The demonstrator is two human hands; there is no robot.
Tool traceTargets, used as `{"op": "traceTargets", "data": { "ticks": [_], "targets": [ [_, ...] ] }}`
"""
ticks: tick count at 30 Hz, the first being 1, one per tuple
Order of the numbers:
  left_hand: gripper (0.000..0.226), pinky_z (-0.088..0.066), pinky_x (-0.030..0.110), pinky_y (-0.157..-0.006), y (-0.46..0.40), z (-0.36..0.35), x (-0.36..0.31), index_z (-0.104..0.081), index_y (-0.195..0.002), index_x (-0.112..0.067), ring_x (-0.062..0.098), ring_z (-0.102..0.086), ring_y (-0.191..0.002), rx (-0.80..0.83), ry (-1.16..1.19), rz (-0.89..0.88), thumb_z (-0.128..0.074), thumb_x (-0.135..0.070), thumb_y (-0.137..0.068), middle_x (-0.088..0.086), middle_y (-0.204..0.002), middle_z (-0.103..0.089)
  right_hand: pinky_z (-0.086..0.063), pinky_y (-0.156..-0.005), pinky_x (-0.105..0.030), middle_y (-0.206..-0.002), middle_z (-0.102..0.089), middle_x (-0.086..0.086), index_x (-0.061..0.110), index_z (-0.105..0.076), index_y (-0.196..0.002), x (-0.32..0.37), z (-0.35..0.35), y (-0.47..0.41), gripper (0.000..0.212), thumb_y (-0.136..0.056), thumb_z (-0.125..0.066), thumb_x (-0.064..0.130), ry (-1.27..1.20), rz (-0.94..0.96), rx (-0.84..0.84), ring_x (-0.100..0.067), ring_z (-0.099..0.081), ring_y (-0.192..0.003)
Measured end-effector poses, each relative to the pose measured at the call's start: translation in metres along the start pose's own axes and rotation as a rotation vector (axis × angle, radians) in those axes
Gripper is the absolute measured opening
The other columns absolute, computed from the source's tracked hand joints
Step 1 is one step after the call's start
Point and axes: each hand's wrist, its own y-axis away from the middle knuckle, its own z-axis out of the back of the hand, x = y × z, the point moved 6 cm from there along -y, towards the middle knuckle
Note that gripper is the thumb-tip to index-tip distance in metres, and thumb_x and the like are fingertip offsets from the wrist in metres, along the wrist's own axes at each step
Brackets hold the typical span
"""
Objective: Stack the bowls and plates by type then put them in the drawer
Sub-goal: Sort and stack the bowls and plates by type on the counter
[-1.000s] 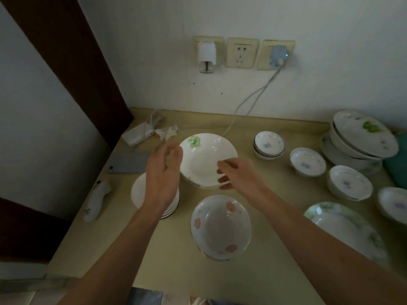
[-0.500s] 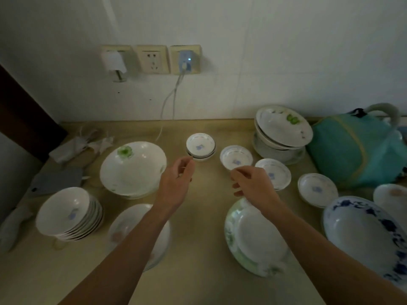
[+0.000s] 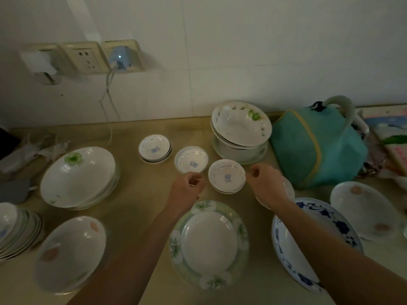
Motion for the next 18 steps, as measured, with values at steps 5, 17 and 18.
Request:
{"op": "traceTargets", "data": {
  "ticks": [5,17,18],
  "targets": [
    [0.025,-0.059,0.023,-0.062,-0.004,-0.013,-0.003,-0.068,-0.117,-0.011,0.019,-0.072,-0.083,-0.010,0.019,0.025,-0.068,-0.023,-0.095,0.006,-0.097,-0.072,-0.059,-0.085,-0.040,-0.113,-0.071,-0.011,0.006,-0.065,-0.121,0.002,-0.024,-0.022,0.036,-0.097,-0.064,0.033,0.076,-0.040,0.157,-0.024,-0.066,-0.094],
    [0.021,-0.062,0.032,-0.067,-0.025,-0.011,-0.010,-0.070,-0.112,-0.010,0.018,-0.072,-0.075,0.014,0.124,0.008,-0.068,-0.021,-0.095,0.006,-0.091,-0.073,-0.053,-0.067,-0.033,-0.086,-0.060,-0.008,0.011,-0.055,-0.085,0.003,-0.030,-0.028,0.013,-0.098,-0.053,0.013,0.148,-0.155,0.199,-0.023,-0.063,-0.079],
    [0.020,-0.062,0.033,-0.067,-0.026,-0.011,-0.010,-0.070,-0.111,-0.010,0.018,-0.072,-0.075,0.023,0.125,0.003,-0.067,-0.021,-0.095,0.006,-0.090,-0.074,-0.048,-0.061,-0.030,-0.083,-0.058,-0.008,0.012,-0.054,-0.081,0.003,-0.030,-0.027,0.017,-0.098,-0.053,0.012,0.131,-0.163,0.198,-0.020,-0.059,-0.073]
  ]
}}
